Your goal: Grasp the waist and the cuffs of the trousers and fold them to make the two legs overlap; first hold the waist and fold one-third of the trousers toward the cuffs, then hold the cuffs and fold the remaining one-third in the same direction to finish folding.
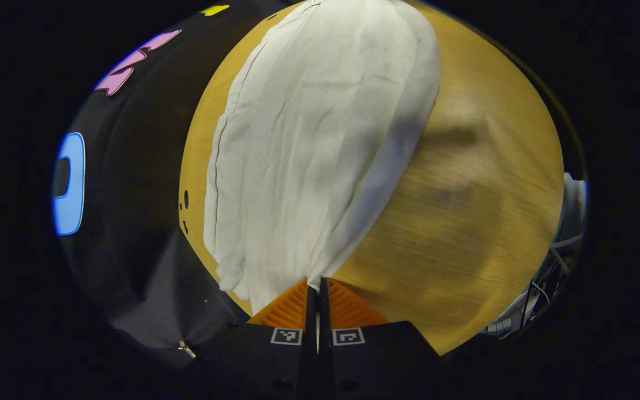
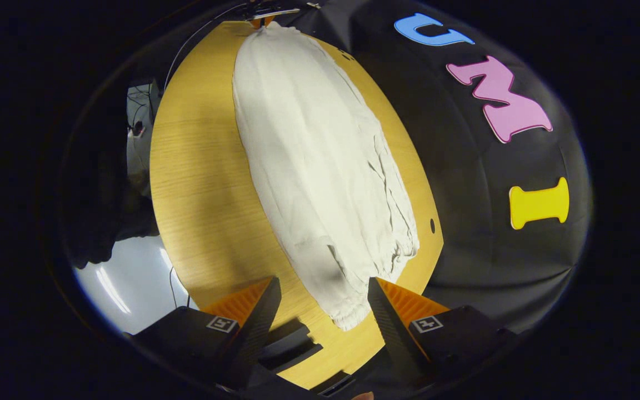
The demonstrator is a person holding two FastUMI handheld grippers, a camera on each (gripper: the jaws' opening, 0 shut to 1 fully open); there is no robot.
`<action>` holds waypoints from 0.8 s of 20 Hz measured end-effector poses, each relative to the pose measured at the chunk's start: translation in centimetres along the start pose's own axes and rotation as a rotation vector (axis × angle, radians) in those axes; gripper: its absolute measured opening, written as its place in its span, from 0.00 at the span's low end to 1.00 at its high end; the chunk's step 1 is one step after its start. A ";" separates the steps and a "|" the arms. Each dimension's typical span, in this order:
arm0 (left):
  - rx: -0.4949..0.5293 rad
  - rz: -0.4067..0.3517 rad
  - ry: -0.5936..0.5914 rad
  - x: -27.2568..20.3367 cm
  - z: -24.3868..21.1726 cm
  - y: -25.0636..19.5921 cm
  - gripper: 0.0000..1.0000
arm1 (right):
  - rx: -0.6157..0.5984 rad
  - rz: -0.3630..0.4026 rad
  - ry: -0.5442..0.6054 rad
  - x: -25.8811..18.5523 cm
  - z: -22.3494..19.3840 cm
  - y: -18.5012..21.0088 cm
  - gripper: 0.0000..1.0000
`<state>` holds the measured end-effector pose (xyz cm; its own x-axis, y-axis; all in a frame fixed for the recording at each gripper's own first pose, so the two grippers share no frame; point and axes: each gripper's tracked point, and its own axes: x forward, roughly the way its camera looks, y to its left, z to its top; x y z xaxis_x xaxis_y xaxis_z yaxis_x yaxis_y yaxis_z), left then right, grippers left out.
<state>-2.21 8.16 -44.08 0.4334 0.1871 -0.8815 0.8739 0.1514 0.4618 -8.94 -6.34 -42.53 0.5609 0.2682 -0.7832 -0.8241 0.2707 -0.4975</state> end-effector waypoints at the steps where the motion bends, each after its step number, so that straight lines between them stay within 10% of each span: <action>1: -0.006 -0.002 0.007 0.0 0.1 0.0 0.06 | -0.014 -0.003 -0.012 0.4 0.2 -0.6 0.95; 7: -0.031 -0.005 0.065 0.0 0.2 -0.2 0.06 | -0.046 0.027 -0.051 4.8 0.9 -2.3 0.84; 10: -0.040 0.017 0.088 0.0 0.1 -0.1 0.06 | -0.032 0.089 -0.035 6.1 1.0 -1.4 0.11; 16: -0.176 0.075 0.027 -0.9 0.9 0.5 0.05 | -0.012 0.017 -0.037 4.6 1.8 -3.9 0.06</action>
<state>-1.92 7.16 -43.15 0.4881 0.2300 -0.8419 0.7860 0.3034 0.5386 -3.05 -4.51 -43.51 0.5495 0.3062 -0.7774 -0.8341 0.2545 -0.4893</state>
